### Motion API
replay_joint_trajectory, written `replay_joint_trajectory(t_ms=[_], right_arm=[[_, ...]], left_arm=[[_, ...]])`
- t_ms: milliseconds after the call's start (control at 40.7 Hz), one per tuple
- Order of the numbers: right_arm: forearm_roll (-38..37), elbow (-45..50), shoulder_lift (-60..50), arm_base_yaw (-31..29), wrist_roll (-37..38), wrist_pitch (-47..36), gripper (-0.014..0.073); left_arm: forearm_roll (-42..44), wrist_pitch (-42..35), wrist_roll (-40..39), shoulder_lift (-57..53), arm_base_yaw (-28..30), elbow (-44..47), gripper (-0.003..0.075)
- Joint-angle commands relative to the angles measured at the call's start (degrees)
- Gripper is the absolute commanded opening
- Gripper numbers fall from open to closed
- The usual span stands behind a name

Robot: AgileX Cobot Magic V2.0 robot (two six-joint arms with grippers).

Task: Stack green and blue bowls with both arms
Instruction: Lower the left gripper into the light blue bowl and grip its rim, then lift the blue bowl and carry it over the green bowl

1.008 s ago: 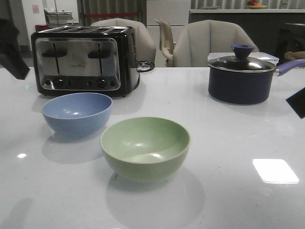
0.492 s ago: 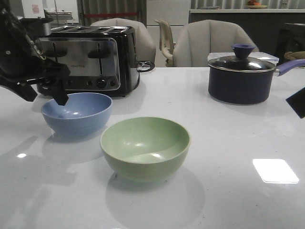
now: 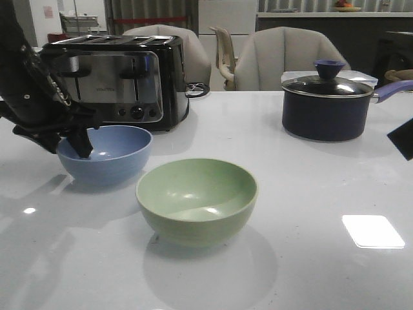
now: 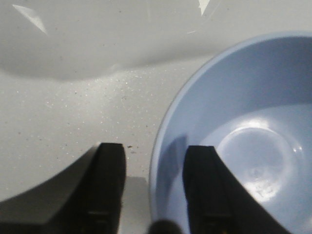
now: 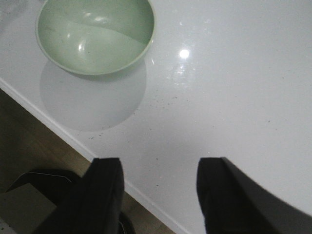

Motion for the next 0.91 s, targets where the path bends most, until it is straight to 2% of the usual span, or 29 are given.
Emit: replay_joint_trajectory(t_ms=[0, 98, 221, 467, 885], right_arm=[[-0.1, -1.3, -0.8, -0.2, 0.0, -3.6, 0.0463], [-0.1, -1.3, -0.8, -0.2, 0.0, -3.6, 0.0463], [-0.1, -1.3, -0.8, -0.2, 0.0, -3.6, 0.0463], [-0.1, -1.3, -0.8, -0.2, 0.0, -3.6, 0.0463], [-0.1, -1.3, -0.8, -0.2, 0.0, -3.6, 0.0463]], left_arm=[[-0.8, -1.9, 0.0, -2.9, -0.3, -1.8, 0.0184], [-0.9, -0.7, 0.0, -3.3, -0.3, -2.4, 0.0094], [-0.9, 3.5, 0.0, -4.8, -0.3, -5.3, 0.0100], [-1.8, 17.0, 0.5, -10.9, -1.9, -11.9, 0.0100], [-4.0, 23.1, 0.9, -14.2, -15.7, -12.0, 0.0100]])
